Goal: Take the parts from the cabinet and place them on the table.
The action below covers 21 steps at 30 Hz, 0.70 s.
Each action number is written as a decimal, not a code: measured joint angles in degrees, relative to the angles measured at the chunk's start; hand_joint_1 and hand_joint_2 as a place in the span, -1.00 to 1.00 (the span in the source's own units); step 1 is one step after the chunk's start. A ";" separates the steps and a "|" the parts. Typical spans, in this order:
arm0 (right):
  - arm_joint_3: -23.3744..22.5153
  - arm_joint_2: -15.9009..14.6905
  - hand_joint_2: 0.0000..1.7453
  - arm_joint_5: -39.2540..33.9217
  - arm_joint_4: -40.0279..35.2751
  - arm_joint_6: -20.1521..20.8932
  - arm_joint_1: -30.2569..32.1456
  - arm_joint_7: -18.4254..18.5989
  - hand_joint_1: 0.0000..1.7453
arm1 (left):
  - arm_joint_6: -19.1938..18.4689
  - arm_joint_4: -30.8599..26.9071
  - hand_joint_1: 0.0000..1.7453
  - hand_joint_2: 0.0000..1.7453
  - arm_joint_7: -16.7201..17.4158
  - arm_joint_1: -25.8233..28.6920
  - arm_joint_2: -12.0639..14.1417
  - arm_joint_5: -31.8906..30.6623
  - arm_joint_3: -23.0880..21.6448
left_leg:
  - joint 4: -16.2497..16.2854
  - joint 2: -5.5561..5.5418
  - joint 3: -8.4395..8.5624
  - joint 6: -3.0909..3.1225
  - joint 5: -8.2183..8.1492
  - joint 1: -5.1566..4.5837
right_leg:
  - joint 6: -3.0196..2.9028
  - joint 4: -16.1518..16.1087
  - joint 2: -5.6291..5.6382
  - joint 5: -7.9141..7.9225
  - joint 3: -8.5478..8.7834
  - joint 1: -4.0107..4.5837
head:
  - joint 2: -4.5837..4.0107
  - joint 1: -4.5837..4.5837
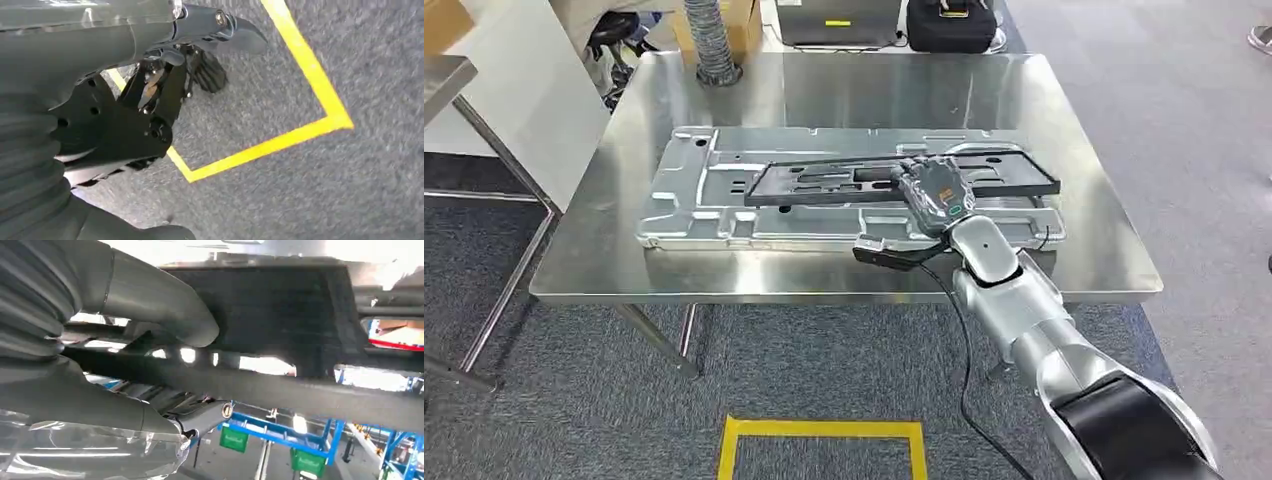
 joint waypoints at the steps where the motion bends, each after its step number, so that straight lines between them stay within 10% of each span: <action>1: -0.02 -0.22 1.00 -0.04 0.00 -0.02 -0.05 0.18 1.00 | -0.11 0.00 -1.00 1.00 0.00 -0.05 0.00 -0.09 -0.02 | -0.09 0.00 0.23 0.27 -0.17 -0.07 | 0.28 2.02 -0.09 -1.08 -0.78 -0.07 | -0.02 0.35; 4: -0.07 -0.57 1.00 -0.17 0.00 -0.02 0.26 0.35 1.00 | -0.15 -0.02 -1.00 1.00 0.00 -0.20 0.00 -0.11 -0.02 | -0.05 0.01 0.37 0.76 -0.58 -0.18 | 0.92 16.05 -0.10 -6.76 -8.67 -0.40 | -0.02 0.53; 6: -0.07 -0.85 1.00 -0.22 0.02 -0.02 0.86 0.37 1.00 | -0.15 0.00 -1.00 1.00 0.00 -0.16 0.04 -0.13 -0.02 | -0.02 -0.10 0.68 0.76 -0.89 -0.22 | 0.96 18.94 -0.10 -5.81 -11.37 -0.45 | -0.02 0.53; 9: -0.09 -1.05 1.00 -0.24 0.00 -0.02 1.13 0.39 1.00 | -0.13 0.00 -1.00 1.00 0.02 -0.07 0.02 -0.15 -0.04 | 0.09 -0.30 1.38 0.56 -1.44 -0.27 | 0.53 10.68 -0.11 0.23 -8.52 -0.42 | 0.00 0.52; 10: -0.22 -1.33 1.00 -0.33 0.02 -0.04 0.95 0.50 1.00 | -0.13 0.00 -1.00 1.00 0.09 -0.07 0.02 -0.33 -0.07 | 0.17 -0.31 2.02 0.24 -2.05 -0.34 | -0.12 1.24 -0.19 4.81 -4.66 -0.26 | -0.02 0.55; 16: -0.31 -1.79 1.00 -0.50 0.00 -0.19 1.14 0.94 1.00 | -0.07 -0.02 -1.00 1.00 0.20 -0.41 0.09 -0.48 -0.26 | 0.34 -0.09 2.48 -1.53 -3.20 -0.55 | -1.60 -0.59 -0.15 3.77 -3.04 -0.36 | -0.02 0.42; 21: -0.33 -1.84 1.00 -0.57 0.02 -0.26 1.95 1.51 1.00 | 0.04 -0.02 -1.00 1.00 0.35 -0.36 0.09 -0.52 -0.35 | 18.19 0.00 -7.09 -2.34 -9.66 -0.22 | -2.56 -0.55 -0.05 2.72 -1.90 -0.11 | 0.00 -0.13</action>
